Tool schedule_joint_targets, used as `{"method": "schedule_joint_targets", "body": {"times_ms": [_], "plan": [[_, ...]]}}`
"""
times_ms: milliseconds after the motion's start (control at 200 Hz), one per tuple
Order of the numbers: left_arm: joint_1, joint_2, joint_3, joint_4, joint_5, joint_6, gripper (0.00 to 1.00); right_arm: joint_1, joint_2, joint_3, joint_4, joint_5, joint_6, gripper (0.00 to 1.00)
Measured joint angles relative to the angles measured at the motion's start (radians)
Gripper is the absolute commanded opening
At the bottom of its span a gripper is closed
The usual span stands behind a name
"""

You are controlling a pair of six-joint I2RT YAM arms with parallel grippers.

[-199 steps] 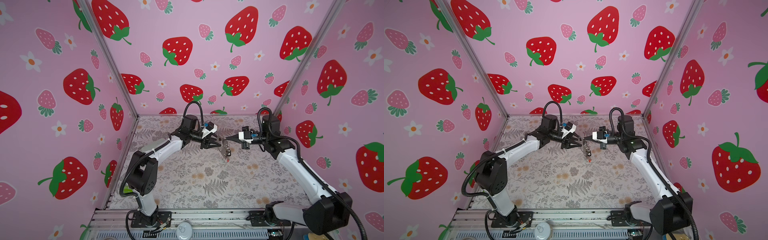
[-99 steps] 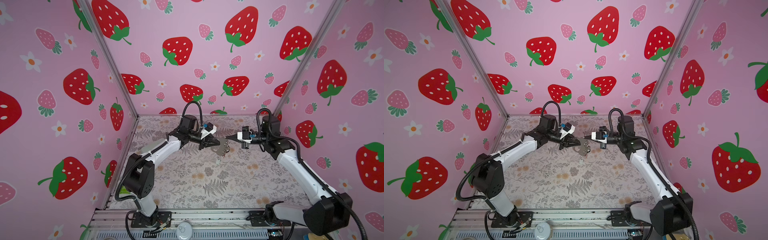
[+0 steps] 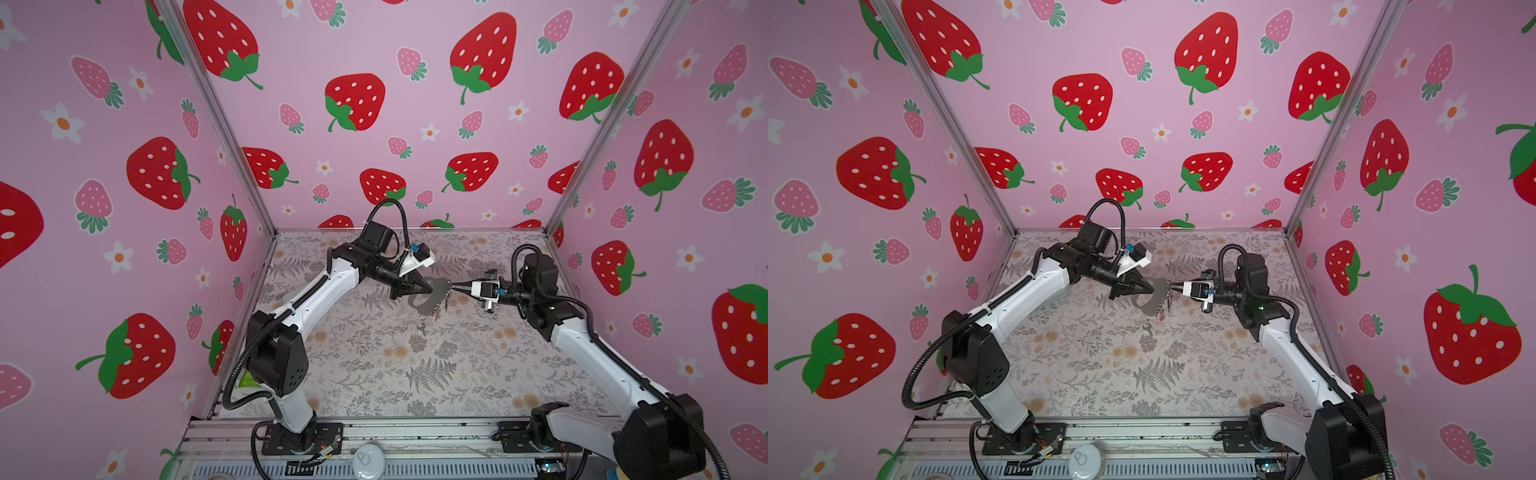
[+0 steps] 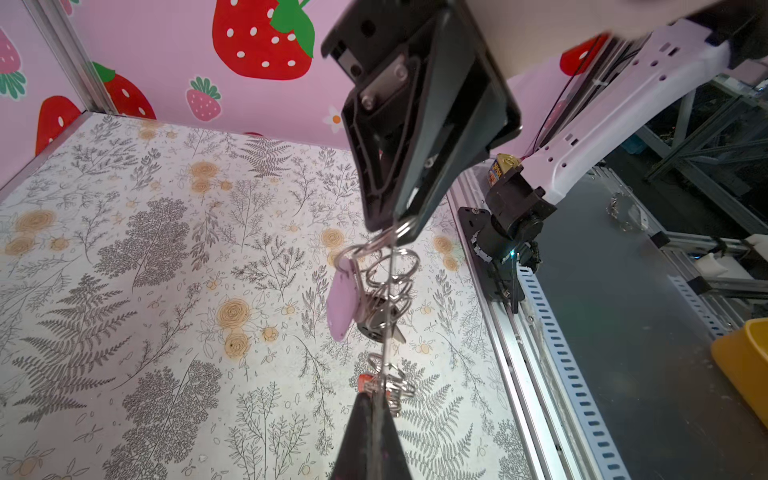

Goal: Put the keys on the keyring

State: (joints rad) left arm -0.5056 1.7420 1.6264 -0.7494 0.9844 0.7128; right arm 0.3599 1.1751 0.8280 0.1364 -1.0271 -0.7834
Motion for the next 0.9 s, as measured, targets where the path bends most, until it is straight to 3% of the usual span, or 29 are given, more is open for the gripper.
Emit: {"method": "schedule_joint_targets", "body": {"times_ms": [205, 495, 900], "plan": [[-0.063, 0.004, 0.153, -0.212, -0.176, 0.034, 0.0, 0.0, 0.0, -0.137, 0.183, 0.021, 0.109, 0.31], [-0.166, 0.034, 0.322, -0.43, -0.514, 0.073, 0.0, 0.0, 0.0, -0.293, 0.454, 0.092, 0.299, 0.39], [-0.3, 0.053, 0.424, -0.531, -0.948, 0.139, 0.0, 0.036, 0.045, -0.364, 0.706, 0.148, 0.443, 0.44]]}}
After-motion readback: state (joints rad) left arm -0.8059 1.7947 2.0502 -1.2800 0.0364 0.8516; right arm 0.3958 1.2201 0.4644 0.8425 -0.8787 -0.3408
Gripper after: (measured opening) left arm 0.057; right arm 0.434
